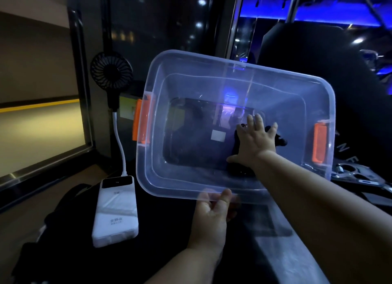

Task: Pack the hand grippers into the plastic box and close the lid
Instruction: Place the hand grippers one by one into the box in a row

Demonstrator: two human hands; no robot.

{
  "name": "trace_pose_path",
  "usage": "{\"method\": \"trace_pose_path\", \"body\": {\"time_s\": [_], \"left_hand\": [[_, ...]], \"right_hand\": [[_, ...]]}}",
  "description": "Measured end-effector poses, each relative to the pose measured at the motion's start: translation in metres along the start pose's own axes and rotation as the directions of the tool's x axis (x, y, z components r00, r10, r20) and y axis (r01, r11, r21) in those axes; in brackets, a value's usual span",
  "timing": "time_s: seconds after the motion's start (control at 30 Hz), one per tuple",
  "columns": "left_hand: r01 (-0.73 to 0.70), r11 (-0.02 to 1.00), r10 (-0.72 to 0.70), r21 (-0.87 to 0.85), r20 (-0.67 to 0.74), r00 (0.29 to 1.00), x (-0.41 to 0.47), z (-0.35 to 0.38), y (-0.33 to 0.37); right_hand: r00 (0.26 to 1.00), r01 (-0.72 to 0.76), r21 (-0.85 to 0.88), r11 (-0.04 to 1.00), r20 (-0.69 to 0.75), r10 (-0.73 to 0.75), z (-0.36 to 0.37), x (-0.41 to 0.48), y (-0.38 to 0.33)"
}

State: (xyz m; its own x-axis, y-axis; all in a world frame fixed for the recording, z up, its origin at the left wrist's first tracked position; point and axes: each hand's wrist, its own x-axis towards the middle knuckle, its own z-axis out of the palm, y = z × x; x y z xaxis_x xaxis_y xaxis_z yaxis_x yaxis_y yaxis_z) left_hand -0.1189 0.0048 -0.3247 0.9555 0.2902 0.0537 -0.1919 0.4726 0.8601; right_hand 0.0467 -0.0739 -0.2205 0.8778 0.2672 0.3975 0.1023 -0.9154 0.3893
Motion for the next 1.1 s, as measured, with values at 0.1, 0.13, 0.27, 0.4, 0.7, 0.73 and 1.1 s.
{"method": "trace_pose_path", "body": {"time_s": [0.1,0.13,0.27,0.4,0.7,0.73,1.1], "left_hand": [[-0.007,1.000,0.007,0.007,-0.011,1.000,-0.002,0.002,0.003],[-0.008,1.000,0.008,0.008,-0.014,1.000,-0.003,0.003,0.004],[0.006,0.999,-0.004,0.038,-0.048,0.999,-0.004,0.004,0.006],[0.033,0.996,-0.028,0.084,-0.051,0.998,-0.007,0.006,0.007],[0.032,0.999,-0.032,0.027,0.009,0.999,-0.016,0.010,0.014],[0.030,0.999,-0.031,0.026,0.011,0.999,-0.017,0.010,0.015],[0.003,0.998,-0.003,0.061,0.001,1.000,-0.017,0.011,0.012]], "right_hand": [[0.998,-0.035,0.092,0.995,-0.052,0.040,-0.005,-0.016,0.009],[0.995,-0.050,0.129,0.990,-0.076,0.060,-0.006,-0.023,0.013],[0.967,-0.110,0.344,0.932,-0.182,0.181,-0.014,-0.061,0.022],[0.921,-0.082,0.526,0.847,-0.284,0.266,-0.012,-0.111,0.030],[0.915,-0.124,0.559,0.820,-0.255,0.313,0.025,-0.202,0.073],[0.910,-0.130,0.553,0.823,-0.263,0.320,0.024,-0.207,0.079],[0.793,-0.437,0.536,0.722,-0.149,0.590,0.049,-0.241,0.140]]}}
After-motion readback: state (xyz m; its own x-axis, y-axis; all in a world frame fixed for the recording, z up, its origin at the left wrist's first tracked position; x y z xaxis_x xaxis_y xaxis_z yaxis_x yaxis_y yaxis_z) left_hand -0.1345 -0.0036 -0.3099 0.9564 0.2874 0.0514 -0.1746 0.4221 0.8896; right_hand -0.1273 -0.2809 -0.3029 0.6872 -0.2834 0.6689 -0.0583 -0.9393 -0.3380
